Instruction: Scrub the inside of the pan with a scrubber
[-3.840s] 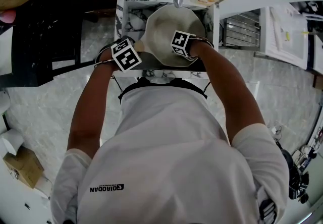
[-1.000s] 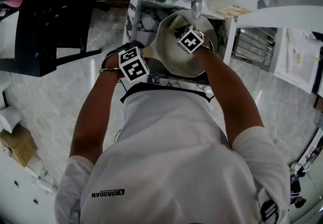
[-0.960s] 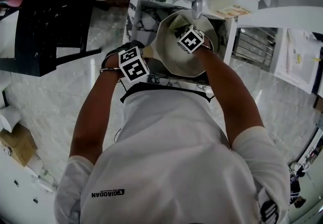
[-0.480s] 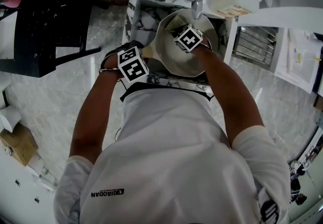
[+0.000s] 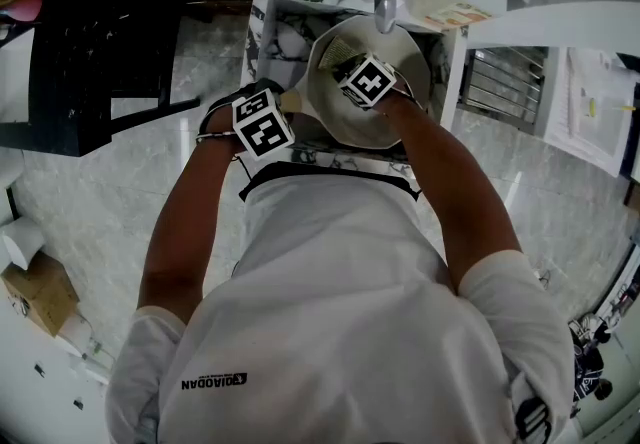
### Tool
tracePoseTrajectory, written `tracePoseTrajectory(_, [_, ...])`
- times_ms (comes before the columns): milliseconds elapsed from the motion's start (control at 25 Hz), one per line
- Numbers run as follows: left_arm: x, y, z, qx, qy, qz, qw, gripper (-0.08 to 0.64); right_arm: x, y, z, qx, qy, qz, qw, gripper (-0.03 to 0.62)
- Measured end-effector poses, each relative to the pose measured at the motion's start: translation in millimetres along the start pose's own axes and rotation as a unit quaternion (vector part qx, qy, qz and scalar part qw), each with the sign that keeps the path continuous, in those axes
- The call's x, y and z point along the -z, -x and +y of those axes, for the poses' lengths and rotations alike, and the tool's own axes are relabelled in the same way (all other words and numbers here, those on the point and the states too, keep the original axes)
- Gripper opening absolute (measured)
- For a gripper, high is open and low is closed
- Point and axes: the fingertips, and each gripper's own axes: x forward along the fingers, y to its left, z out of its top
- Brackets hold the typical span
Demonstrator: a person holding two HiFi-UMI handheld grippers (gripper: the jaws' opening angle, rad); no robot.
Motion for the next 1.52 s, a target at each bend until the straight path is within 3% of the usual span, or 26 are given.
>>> tracePoseTrajectory(360, [-0.6, 0.7, -0.6, -0.002, -0.003, -0.002, 1.0000, 0.210, 7.9, 1.1, 32.3, -0.028, 0.010, 0.010, 1.000, 0.074])
tracePoseTrajectory(760, [-1.1, 1.4, -1.5, 0.001, -0.001, -0.003, 1.0000, 0.210, 32.1, 4.4, 70.1, -0.088, 0.007, 0.044, 0.995, 0.074])
tracePoseTrajectory(1240, [-2.8, 2.2, -2.4, 0.006, 0.001, -0.003, 1.0000, 0.210, 53.6, 11.1, 93.7, -0.163, -0.054, 0.073, 0.982, 0.074])
tracePoseTrajectory(1520, [-1.8, 2.3, -2.4, 0.006, 0.001, -0.002, 1.0000, 0.210, 52.5, 16.1, 93.9, -0.157, -0.040, 0.074, 0.984, 0.074])
